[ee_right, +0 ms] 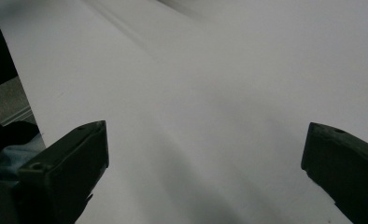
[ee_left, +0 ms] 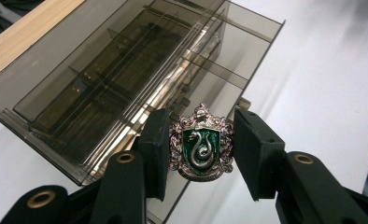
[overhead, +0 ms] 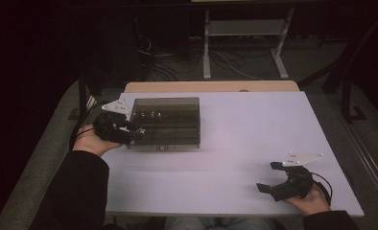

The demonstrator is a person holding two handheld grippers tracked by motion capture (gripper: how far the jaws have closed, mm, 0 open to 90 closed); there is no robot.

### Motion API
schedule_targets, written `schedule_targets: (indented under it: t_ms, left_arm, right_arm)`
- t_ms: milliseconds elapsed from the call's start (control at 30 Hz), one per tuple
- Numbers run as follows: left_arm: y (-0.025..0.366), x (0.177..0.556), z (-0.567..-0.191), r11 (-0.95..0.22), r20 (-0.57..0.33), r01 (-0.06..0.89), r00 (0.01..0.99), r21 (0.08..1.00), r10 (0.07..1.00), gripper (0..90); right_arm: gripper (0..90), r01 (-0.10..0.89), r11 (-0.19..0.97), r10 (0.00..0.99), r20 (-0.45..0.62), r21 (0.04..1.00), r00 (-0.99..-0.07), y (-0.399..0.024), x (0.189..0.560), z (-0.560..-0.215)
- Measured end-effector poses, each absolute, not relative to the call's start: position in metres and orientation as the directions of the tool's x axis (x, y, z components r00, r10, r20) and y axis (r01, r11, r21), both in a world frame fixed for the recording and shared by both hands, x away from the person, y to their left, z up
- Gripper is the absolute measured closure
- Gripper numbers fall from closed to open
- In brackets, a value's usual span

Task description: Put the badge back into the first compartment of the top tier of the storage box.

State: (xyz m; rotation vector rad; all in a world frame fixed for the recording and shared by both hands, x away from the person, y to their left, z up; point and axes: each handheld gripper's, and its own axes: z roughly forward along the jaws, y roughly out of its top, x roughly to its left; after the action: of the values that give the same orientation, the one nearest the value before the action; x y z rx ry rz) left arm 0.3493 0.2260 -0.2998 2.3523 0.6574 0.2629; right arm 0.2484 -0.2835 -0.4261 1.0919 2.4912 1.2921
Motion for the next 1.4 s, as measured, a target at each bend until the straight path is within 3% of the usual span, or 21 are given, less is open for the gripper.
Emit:
schedule_targets:
  t_ms: [1400]
  left_arm:
    - [0.229,0.372,-0.348,-0.580,-0.035,0.470,0.795,0.665,0.605,56.6]
  right_arm:
    - [0.5,0.541,0.378,0.650,0.201,0.751,-0.733,-0.283,0.249,-0.427]
